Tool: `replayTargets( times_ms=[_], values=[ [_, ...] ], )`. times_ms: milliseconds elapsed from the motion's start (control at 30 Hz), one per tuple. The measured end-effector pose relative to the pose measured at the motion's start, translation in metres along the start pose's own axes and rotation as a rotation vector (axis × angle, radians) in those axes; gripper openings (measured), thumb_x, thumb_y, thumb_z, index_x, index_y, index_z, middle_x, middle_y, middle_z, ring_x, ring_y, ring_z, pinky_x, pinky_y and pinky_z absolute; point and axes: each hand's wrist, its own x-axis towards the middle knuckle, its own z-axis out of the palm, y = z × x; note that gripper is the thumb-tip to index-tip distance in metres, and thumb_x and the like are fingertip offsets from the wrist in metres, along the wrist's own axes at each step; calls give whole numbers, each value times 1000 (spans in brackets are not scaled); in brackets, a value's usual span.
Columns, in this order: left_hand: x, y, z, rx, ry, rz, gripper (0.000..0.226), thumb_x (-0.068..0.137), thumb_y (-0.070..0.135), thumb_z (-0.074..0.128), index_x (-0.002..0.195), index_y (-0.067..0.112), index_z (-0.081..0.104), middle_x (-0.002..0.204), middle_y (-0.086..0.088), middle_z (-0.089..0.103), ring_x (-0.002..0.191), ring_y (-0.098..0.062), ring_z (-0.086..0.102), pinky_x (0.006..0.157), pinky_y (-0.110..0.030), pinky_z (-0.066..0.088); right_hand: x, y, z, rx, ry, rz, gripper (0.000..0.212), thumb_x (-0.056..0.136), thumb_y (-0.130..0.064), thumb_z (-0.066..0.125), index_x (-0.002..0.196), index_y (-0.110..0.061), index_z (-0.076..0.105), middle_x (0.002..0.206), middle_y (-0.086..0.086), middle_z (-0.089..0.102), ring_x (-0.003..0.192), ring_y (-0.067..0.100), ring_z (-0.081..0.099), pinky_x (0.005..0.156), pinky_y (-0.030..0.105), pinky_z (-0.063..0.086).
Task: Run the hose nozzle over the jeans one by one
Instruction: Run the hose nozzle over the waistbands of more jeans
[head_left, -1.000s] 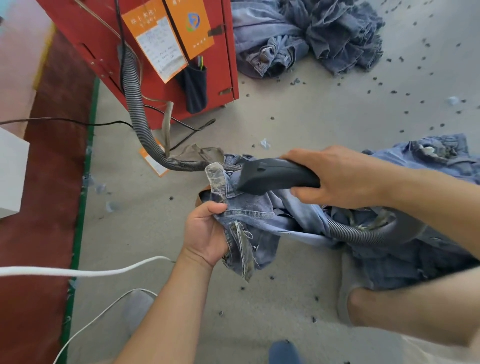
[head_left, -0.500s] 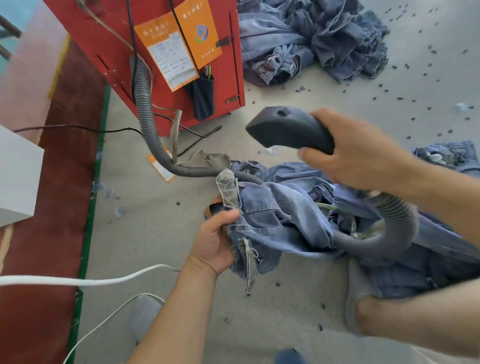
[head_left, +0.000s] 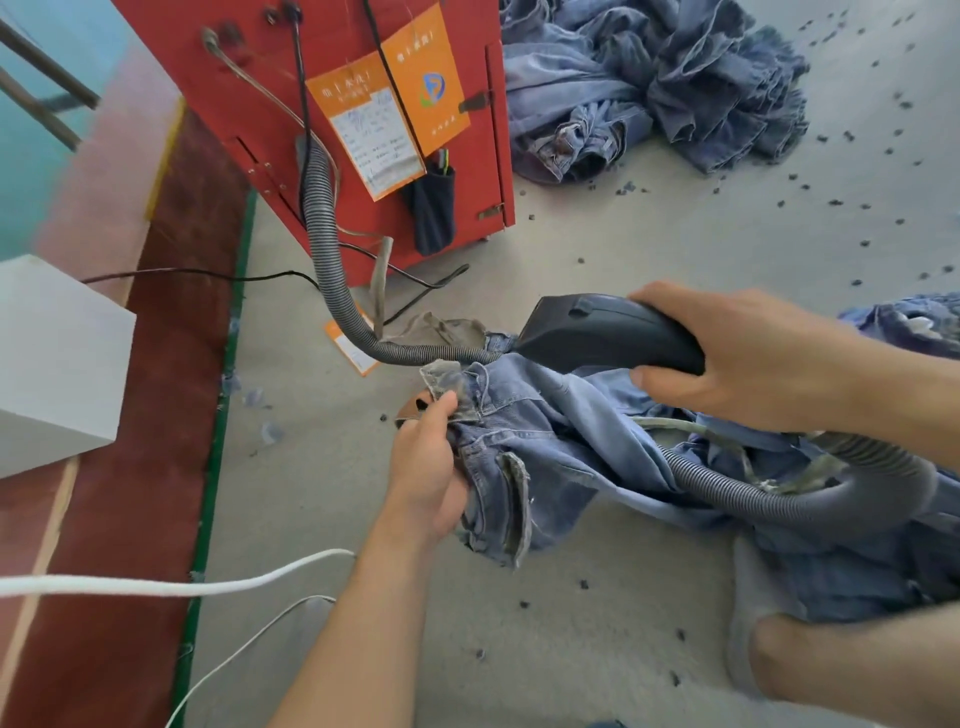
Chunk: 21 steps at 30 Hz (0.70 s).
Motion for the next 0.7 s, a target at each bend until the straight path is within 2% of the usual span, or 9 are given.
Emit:
replayTargets(
  times_ms=[67, 167, 267, 333, 400, 467, 567, 633, 700],
  values=[
    [-7, 0, 1, -105, -99, -50, 35, 109, 18, 41, 118, 9, 74, 128, -19, 70, 118, -32, 69, 89, -43, 61, 0, -2, 0, -4, -11, -3, 34, 84, -53, 58, 116, -52, 47, 75, -15, 66, 73, 0, 62, 56, 24, 46],
    [-12, 1, 3, -166, -219, -30, 42, 110, 18, 38, 112, 20, 80, 130, -15, 70, 122, -30, 66, 98, -45, 58, -2, -4, 2, 1, -32, -1, 33, 84, -48, 61, 115, -49, 49, 72, -11, 66, 66, 5, 62, 55, 26, 48],
    [-16, 3, 9, -184, -287, -27, 38, 110, 18, 39, 124, 13, 74, 140, -19, 63, 132, -35, 59, 109, -49, 50, -7, -12, 6, -22, -83, -12, 35, 81, -52, 55, 115, -45, 50, 80, -22, 64, 64, 2, 62, 59, 21, 48],
    [-16, 1, 8, -209, -340, -45, 38, 109, 19, 40, 129, 11, 71, 141, -19, 62, 133, -35, 58, 109, -49, 49, -8, -19, 12, -58, -102, -22, 41, 77, -59, 46, 116, -46, 48, 76, -17, 64, 69, -2, 60, 53, 22, 45],
    [-18, -2, 8, -227, -401, -96, 39, 108, 22, 40, 136, 10, 66, 144, -19, 60, 133, -36, 58, 107, -50, 51, 0, -23, 19, -72, -72, 14, 38, 81, -55, 48, 117, -42, 49, 68, -9, 61, 61, 6, 60, 47, 21, 38],
    [-22, -6, 6, -231, -451, -165, 42, 107, 23, 42, 142, 9, 59, 146, -19, 57, 134, -37, 56, 108, -51, 50, 14, -24, 21, -52, 20, 77, 31, 89, -46, 54, 117, -34, 50, 74, -8, 61, 58, 8, 56, 51, 29, 41],
    [-22, -12, 2, -272, -504, -145, 35, 105, 19, 44, 125, 20, 72, 140, -12, 64, 132, -32, 60, 105, -50, 51, 30, -11, 6, 43, 169, 215, 27, 94, -39, 61, 115, -24, 53, 73, -3, 62, 61, 14, 58, 52, 29, 40],
    [-20, -12, -3, -310, -522, -152, 35, 105, 19, 44, 121, 23, 75, 138, -10, 66, 131, -30, 60, 105, -49, 51, 30, 2, -5, 58, 191, 259, 28, 93, -42, 63, 112, -24, 54, 63, -4, 61, 50, 14, 59, 47, 28, 39],
    [-19, -10, -9, -311, -533, -182, 37, 108, 22, 41, 126, 20, 73, 141, -12, 64, 134, -33, 58, 106, -52, 49, 24, 11, -7, 131, 177, 282, 33, 94, -42, 66, 120, -29, 51, 55, -5, 60, 39, 12, 58, 38, 24, 41]
  ],
)
